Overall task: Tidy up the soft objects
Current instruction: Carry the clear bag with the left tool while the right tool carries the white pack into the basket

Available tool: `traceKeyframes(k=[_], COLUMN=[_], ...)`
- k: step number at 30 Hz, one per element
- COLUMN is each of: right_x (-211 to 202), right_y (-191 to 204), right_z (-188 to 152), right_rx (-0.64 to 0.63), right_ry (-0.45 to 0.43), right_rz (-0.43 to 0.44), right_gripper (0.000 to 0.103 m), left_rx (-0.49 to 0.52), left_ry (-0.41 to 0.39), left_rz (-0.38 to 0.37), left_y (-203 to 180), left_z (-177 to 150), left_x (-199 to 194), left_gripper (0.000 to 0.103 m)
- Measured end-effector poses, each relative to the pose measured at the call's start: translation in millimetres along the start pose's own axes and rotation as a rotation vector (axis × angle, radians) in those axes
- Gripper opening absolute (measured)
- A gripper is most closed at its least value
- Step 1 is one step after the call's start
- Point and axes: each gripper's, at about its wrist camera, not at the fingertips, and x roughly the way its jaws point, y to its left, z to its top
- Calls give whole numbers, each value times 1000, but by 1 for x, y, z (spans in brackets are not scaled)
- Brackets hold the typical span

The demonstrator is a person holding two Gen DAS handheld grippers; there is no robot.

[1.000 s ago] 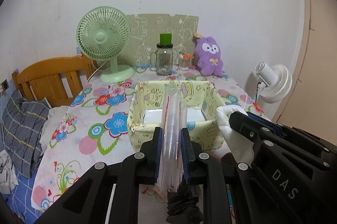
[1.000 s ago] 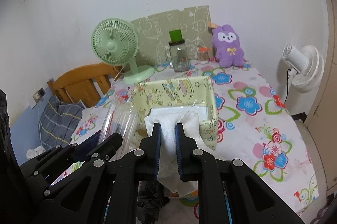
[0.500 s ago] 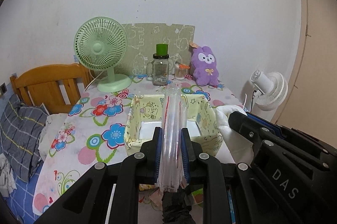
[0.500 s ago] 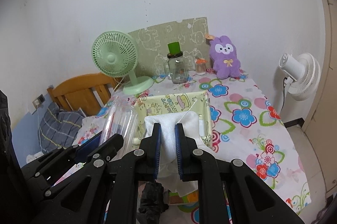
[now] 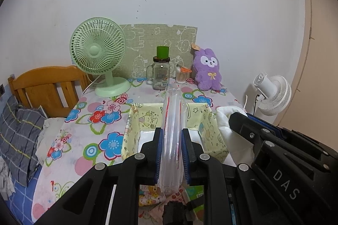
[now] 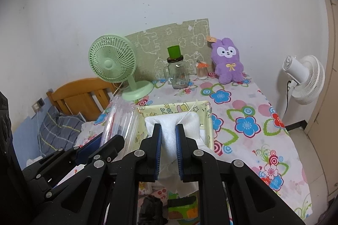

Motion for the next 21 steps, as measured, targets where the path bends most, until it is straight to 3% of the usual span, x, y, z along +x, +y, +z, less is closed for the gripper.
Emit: traceKeyframes(k=[21], right_x=[63], right_y=[-12], right_z=[27], right_rx=[22], right_ry=[37], right_rz=[-8], right_gripper=[16], left_rx=[-20], left_ry=[34], left_rz=[11], left_y=[12], left_z=[23], left_x=[56], left_gripper=[15])
